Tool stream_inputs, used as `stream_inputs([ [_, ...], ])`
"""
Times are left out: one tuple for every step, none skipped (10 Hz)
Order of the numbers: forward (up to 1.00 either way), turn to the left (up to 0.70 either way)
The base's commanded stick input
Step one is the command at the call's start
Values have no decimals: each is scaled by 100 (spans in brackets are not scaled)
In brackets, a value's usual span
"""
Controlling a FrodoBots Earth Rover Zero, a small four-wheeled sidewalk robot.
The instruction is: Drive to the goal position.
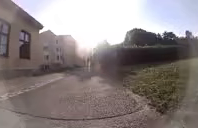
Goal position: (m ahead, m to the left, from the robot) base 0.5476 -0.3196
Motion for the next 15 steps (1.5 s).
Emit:
stream_inputs([
  [44,3],
  [44,3],
  [44,3],
  [44,3],
  [44,3],
  [44,3],
  [44,3],
  [44,3],
  [44,3],
  [44,3],
  [44,3],
  [44,3],
  [44,3],
  [44,3],
  [44,3],
])
